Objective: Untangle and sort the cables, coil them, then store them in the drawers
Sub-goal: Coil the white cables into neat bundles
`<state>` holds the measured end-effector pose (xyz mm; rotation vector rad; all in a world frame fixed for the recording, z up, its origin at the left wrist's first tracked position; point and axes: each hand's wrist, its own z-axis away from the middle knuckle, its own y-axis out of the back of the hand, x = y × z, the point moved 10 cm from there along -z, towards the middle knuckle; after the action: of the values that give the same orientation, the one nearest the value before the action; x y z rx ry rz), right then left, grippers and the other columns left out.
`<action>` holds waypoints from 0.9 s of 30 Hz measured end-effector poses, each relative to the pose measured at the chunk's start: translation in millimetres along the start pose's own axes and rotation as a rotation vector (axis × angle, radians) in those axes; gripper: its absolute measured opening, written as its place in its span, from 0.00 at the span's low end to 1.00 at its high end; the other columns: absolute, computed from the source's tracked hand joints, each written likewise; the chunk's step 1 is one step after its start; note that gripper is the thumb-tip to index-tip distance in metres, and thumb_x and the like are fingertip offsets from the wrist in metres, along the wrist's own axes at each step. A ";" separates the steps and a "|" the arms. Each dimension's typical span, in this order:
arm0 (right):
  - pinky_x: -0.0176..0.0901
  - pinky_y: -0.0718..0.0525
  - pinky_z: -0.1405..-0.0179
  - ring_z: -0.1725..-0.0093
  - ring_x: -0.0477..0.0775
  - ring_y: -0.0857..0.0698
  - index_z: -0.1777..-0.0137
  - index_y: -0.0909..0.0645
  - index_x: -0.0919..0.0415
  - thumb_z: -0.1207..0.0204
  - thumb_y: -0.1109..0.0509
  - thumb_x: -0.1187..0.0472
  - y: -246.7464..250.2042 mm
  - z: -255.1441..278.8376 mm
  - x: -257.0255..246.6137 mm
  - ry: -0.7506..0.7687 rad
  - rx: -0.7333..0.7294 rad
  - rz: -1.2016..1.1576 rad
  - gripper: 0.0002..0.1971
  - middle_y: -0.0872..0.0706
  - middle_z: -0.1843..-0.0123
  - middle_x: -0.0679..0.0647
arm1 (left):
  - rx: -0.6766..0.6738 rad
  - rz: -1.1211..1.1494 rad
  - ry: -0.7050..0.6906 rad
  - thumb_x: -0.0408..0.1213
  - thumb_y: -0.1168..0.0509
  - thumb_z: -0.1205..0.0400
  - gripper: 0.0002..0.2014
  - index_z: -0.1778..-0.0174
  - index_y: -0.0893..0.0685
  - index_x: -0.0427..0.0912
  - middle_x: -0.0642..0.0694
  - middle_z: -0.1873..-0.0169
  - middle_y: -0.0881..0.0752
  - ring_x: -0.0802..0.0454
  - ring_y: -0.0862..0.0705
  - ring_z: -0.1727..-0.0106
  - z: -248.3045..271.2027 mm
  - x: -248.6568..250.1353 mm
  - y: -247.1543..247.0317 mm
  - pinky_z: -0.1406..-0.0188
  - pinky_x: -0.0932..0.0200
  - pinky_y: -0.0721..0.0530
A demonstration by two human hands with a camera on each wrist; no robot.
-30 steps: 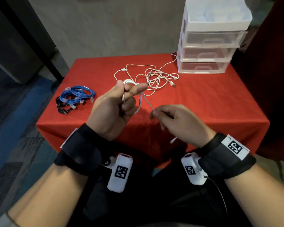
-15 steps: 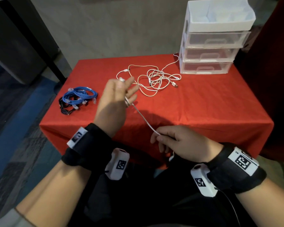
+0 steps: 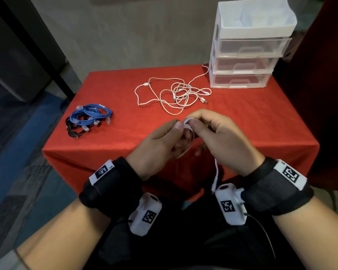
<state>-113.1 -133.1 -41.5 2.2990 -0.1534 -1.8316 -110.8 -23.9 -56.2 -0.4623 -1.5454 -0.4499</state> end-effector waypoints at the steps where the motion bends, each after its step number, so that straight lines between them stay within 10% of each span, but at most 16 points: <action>1: 0.48 0.16 0.67 0.63 0.52 0.17 0.49 0.14 0.58 0.11 0.35 0.62 -0.5 1.1 3.7 -0.032 0.029 -0.020 0.08 0.13 0.59 0.64 | 0.021 -0.025 -0.028 0.42 0.50 0.07 0.16 0.49 0.24 0.34 0.50 0.70 0.31 0.55 0.33 0.72 0.2 1.8 1.2 0.71 0.63 0.35; 8: 0.53 0.24 0.67 0.69 0.51 0.27 0.55 0.18 0.61 0.12 0.35 0.57 11.2 -3.8 6.5 -0.054 0.245 0.000 0.11 0.24 0.67 0.53 | 0.165 0.046 0.040 0.45 0.42 0.12 0.15 0.41 0.14 0.41 0.48 0.62 0.19 0.49 0.23 0.54 0.2 -16.9 19.9 0.47 0.53 0.28; 15: 0.44 0.18 0.71 0.66 0.54 0.21 0.47 0.15 0.67 0.11 0.35 0.62 -5.5 0.5 21.6 -0.130 0.075 -0.162 0.09 0.18 0.63 0.59 | 0.393 0.008 0.051 0.33 0.46 0.09 0.14 0.58 0.21 0.42 0.48 0.74 0.26 0.53 0.27 0.70 1.4 -12.2 47.8 0.67 0.58 0.30; 21: 0.30 0.21 0.50 0.56 0.38 0.14 0.49 0.09 0.60 0.15 0.30 0.63 -12.1 20.7 55.9 -0.159 -0.141 0.122 0.07 0.07 0.56 0.46 | 0.518 -0.084 0.009 0.26 0.47 0.12 0.13 0.59 0.23 0.42 0.54 0.75 0.26 0.56 0.29 0.71 4.6 -0.5 81.8 0.67 0.58 0.31; 27: 0.40 0.14 0.60 0.62 0.50 0.15 0.49 0.09 0.65 0.16 0.29 0.66 14.7 8.2 62.8 -0.261 0.177 -0.189 0.06 0.11 0.61 0.58 | 0.382 -0.056 -0.019 0.35 0.48 0.08 0.14 0.58 0.23 0.43 0.54 0.72 0.27 0.56 0.30 0.70 3.1 -12.9 55.7 0.65 0.57 0.32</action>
<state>-106.1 -160.9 -99.8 2.2427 -0.1464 -2.2973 -82.6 24.1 -69.2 -0.1283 -1.6203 -0.1849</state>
